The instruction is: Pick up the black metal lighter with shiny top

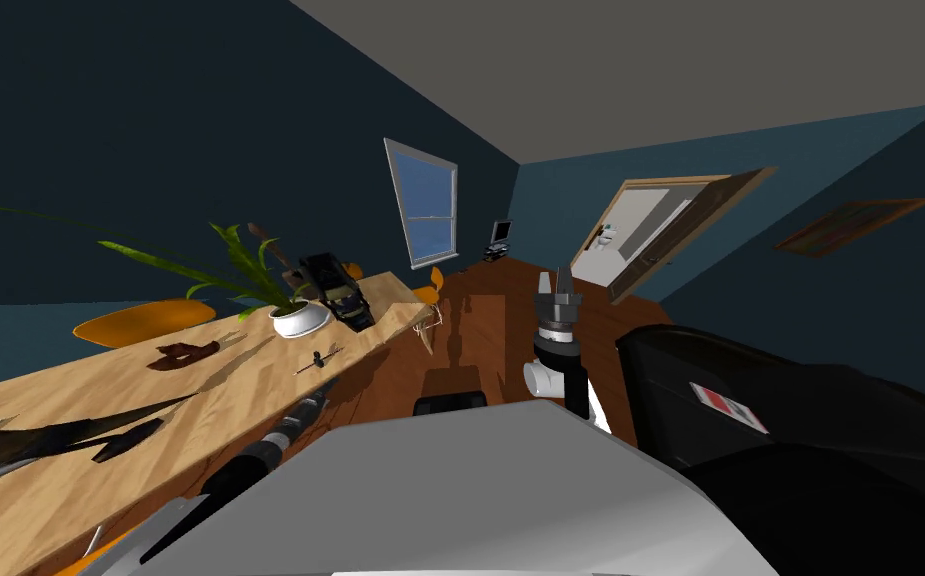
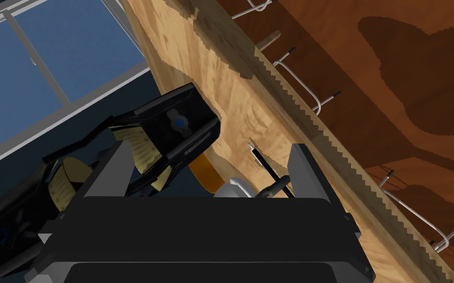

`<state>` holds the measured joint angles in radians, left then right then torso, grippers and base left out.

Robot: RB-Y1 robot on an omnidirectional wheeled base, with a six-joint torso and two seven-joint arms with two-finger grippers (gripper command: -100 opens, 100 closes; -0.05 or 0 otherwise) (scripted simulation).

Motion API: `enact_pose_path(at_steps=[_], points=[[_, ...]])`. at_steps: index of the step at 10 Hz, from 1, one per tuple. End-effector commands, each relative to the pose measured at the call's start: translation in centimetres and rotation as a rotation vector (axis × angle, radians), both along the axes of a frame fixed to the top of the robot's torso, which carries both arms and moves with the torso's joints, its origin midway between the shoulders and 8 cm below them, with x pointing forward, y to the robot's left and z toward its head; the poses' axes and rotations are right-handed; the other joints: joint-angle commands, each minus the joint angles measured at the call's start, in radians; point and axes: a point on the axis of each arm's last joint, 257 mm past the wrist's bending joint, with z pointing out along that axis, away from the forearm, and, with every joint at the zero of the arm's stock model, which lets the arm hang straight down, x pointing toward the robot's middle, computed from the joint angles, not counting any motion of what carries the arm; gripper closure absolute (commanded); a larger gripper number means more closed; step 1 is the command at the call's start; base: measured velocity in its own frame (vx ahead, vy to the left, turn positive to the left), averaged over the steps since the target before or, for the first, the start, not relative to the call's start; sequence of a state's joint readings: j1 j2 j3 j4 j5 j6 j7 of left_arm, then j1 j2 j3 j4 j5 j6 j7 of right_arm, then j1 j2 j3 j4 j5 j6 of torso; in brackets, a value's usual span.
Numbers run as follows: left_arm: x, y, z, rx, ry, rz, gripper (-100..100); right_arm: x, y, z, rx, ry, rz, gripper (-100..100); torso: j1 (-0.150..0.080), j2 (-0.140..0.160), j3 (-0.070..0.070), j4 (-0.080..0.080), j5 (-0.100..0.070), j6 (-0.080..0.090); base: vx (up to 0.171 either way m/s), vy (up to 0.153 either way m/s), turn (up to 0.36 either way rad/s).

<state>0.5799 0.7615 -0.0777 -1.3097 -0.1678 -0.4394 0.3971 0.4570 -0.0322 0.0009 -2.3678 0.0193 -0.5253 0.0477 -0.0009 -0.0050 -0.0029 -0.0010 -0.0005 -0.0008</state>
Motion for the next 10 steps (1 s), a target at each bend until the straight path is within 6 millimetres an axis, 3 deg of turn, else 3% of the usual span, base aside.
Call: enact_pose_path(at_steps=[1, 2, 6, 7, 9, 10], points=[[-2.9, 2.6, -1.5, 0.042, 0.085, 0.011, -100, 0.0, 0.0, 0.0, 0.0, 0.0, 0.0, 0, 0.0, 0.0, 0.0, 0.0, 0.0, 0.0, 0.106, -0.031, -0.139], [-3.0, 2.7, -1.6, 0.044, 0.088, 0.013, -100, 0.0, 0.0, 0.0, 0.0, 0.0, 0.0, 0, 0.0, 0.0, 0.0, 0.0, 0.0, 0.001, 0.076, -0.02, -0.083], [-9.6, 8.1, -4.5, 0.139, 0.282, 0.034, -100, 0.0, 0.0, 0.0, 0.0, 0.0, 0.0, 0, 0.002, -0.001, -0.001, 0.0, 0.0, 0.0, 0.122, -0.005, -0.144], [-9.8, 8.3, -4.5, 0.141, 0.285, 0.037, -100, 0.0, 0.0, 0.0, 0.0, 0.0, 0.0, 0, 0.001, -0.001, -0.001, 0.0, 0.0, 0.0, 0.093, -0.002, -0.08], [-12.1, 10.0, -5.1, 0.172, 0.347, 0.044, -100, 0.0, 0.0, 0.0, 0.0, 0.0, 0.0, 0, 0.002, 0.0, 0.0, 0.0, 0.0, 0.0, 0.1, 0.018, -0.113], [-14.4, 11.6, -5.6, 0.201, 0.406, 0.051, -100, 0.0, 0.0, 0.0, 0.0, 0.0, 0.0, 0, 0.003, 0.0, 0.0, 0.0, 0.001, 0.0, 0.114, 0.013, -0.122]])
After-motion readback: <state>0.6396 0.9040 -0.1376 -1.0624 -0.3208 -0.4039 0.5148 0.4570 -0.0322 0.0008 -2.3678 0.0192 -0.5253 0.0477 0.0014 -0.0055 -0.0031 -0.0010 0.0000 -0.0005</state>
